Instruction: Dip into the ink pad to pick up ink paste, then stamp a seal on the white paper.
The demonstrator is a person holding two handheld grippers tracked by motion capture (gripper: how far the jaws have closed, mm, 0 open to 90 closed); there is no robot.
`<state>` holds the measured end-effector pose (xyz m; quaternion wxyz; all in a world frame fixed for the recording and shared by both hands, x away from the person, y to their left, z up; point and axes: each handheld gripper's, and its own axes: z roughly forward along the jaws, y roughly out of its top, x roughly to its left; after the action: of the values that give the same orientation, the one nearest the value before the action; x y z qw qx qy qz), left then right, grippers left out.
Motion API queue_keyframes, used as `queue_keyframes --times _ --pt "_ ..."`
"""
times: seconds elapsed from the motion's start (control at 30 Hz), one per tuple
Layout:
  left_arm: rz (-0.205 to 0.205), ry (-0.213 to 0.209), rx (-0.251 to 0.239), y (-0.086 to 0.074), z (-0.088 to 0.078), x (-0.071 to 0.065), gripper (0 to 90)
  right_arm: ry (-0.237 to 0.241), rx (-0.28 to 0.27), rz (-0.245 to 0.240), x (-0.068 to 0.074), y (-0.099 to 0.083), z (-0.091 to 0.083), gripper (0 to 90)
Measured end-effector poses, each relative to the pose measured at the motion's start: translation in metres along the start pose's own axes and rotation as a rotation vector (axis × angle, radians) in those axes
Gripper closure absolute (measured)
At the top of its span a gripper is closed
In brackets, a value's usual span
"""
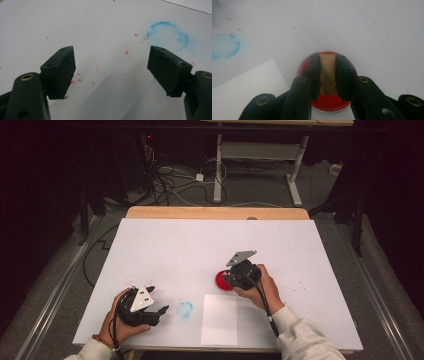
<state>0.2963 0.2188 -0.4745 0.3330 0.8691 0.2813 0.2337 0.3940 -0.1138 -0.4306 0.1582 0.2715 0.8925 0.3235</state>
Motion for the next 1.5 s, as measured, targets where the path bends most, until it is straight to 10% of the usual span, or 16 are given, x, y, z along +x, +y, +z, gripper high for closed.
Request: queue_keyframes --times 0.4,1.5 --pt "-0.036 -0.004 -0.012 -0.003 -0.003 0.003 22.3 0.021 -0.111 -0.011 -0.005 0.008 -0.038 76.1" --pt "-0.031 -0.013 -0.005 -0.005 -0.003 0.002 22.3 0.053 -0.189 -0.070 0.015 0.016 -0.083 76.0"
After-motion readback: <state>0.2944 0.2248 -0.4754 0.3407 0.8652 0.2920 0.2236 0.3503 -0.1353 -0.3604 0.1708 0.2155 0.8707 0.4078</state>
